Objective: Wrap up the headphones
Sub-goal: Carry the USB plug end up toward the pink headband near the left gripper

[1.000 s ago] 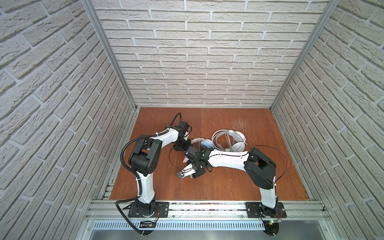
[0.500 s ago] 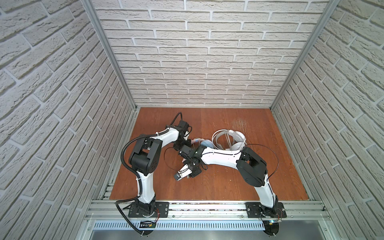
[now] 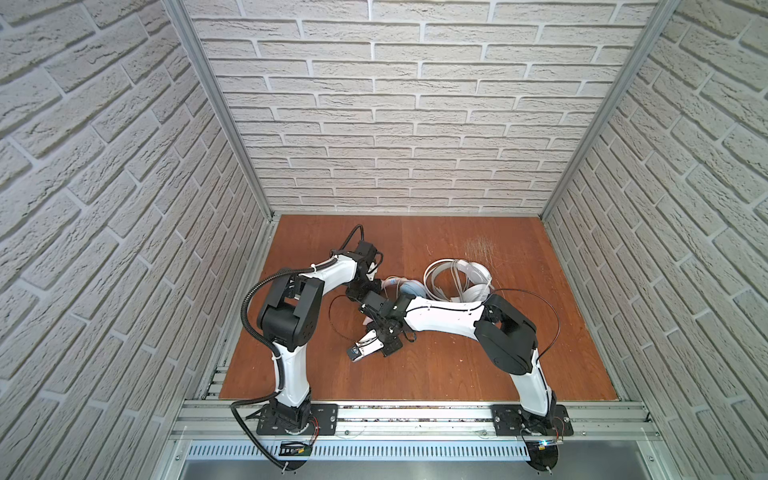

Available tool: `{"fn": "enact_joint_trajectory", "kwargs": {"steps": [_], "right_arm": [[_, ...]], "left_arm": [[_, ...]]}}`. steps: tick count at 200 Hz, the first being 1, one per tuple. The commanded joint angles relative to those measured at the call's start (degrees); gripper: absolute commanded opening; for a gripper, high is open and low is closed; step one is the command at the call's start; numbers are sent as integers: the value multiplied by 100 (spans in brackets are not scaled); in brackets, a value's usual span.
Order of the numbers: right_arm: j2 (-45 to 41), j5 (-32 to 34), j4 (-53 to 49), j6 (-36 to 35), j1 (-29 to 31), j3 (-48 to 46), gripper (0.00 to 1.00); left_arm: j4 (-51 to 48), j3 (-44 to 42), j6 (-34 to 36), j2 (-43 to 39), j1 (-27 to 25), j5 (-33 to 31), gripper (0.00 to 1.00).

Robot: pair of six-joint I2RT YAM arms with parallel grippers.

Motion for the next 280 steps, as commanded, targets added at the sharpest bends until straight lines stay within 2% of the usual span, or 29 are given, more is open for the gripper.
{"fn": "enact_joint_trajectory", "kwargs": {"steps": [1,36,62,112,189,217,252,280], "right_arm": [[-126,-272,99,361,-62,-343,6],[-591,-626,393,773,-295,-582,6],[-1296,-881,728,1168,-540,-946,6],[-2075,-1205,1407,2427,-1024,-1411,6],[-1986,-1029,2286,5356,-1369,-1343,6],[-1886,-754,2240,6206,-1477,-1295,6],[-1645,-492,1774,6877,-1546,-1079,6],[-1193,-395,1076,6977,-1538,-574,6]], "left_arm": [[-394,-112,-30,21,66,12,8],[-332,-174,-80,-16,68,29,8],[-288,-234,-118,-63,82,20,8],[-155,-314,-246,-120,82,37,8],[-21,-519,-490,-480,82,-41,8],[-19,-577,-578,-618,79,-101,8],[-72,-578,-665,-758,79,-205,8],[-74,-564,-749,-879,75,-252,8]]}}
